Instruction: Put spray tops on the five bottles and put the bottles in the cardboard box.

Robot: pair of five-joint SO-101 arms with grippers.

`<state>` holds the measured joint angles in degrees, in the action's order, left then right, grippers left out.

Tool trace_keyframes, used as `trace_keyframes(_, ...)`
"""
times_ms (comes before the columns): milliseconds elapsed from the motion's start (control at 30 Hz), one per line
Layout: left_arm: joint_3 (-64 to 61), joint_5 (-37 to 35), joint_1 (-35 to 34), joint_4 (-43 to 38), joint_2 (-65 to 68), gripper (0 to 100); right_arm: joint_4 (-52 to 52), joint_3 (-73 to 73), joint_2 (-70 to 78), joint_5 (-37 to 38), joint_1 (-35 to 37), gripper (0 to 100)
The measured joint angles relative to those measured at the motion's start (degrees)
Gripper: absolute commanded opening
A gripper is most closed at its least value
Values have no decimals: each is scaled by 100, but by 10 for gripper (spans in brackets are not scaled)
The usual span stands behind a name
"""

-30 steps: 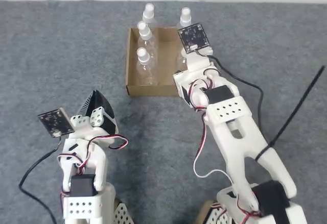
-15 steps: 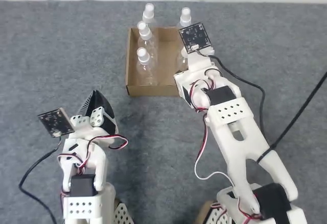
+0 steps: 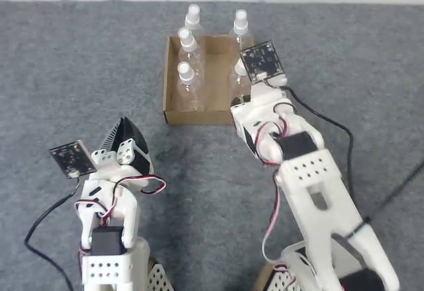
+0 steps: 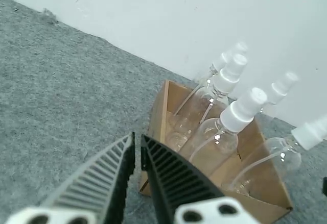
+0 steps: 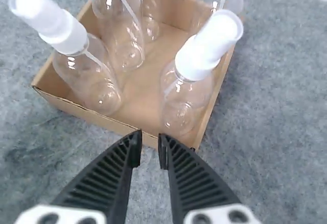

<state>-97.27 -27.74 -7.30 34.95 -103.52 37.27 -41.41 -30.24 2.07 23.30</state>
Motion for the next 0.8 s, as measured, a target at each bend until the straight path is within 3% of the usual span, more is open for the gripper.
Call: trace_keyframes(800,0,0,0,0,0,13,0,-765,-1732,0,316,9)
